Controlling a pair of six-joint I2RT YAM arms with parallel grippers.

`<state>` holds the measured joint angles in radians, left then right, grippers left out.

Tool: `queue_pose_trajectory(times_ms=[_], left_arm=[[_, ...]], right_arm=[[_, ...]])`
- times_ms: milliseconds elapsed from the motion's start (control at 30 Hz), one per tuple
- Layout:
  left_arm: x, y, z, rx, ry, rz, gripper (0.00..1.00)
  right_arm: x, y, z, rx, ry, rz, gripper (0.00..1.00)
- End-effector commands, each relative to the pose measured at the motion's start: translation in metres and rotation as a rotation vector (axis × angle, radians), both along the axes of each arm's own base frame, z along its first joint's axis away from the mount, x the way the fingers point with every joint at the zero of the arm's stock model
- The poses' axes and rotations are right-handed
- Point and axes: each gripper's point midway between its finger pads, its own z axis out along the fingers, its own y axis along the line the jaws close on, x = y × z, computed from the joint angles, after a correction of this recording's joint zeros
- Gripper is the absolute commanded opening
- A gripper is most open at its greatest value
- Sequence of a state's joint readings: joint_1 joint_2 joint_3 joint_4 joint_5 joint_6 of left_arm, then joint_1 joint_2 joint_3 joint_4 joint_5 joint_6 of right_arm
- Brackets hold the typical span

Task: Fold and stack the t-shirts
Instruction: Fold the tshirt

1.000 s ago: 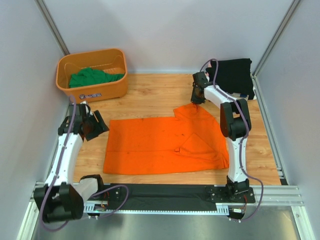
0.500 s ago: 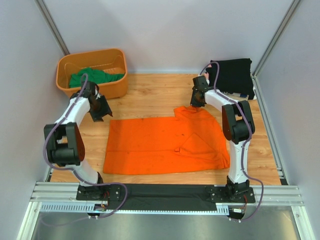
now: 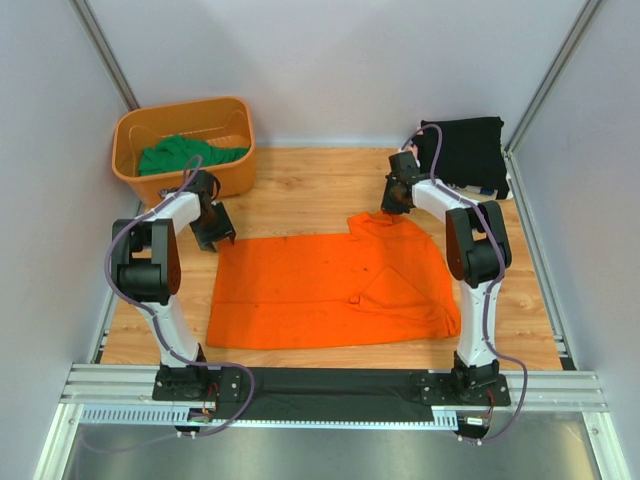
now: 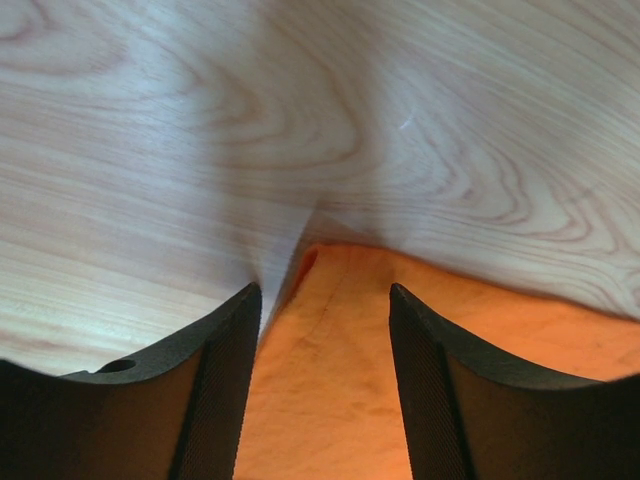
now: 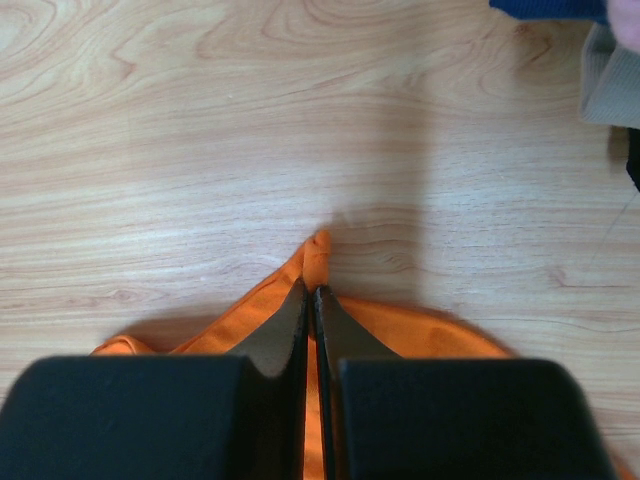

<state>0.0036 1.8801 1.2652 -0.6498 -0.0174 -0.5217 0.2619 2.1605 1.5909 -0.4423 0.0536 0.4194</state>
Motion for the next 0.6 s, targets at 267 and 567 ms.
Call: queue_pose_trajectory(times_ms=[267,567], left_arm=[[0.022,-0.001,0.001,-0.008,-0.058,0.011,0.34],[0.023,-0.018,0.028,-0.020,-0.125,-0.018,0.00]], right_arm=[[-0.008,-0.005,-0.009,0.015,0.015,-0.006,0.00],[-0.035,-0.006,0.040,0.054,-0.065,0.011,0.00]])
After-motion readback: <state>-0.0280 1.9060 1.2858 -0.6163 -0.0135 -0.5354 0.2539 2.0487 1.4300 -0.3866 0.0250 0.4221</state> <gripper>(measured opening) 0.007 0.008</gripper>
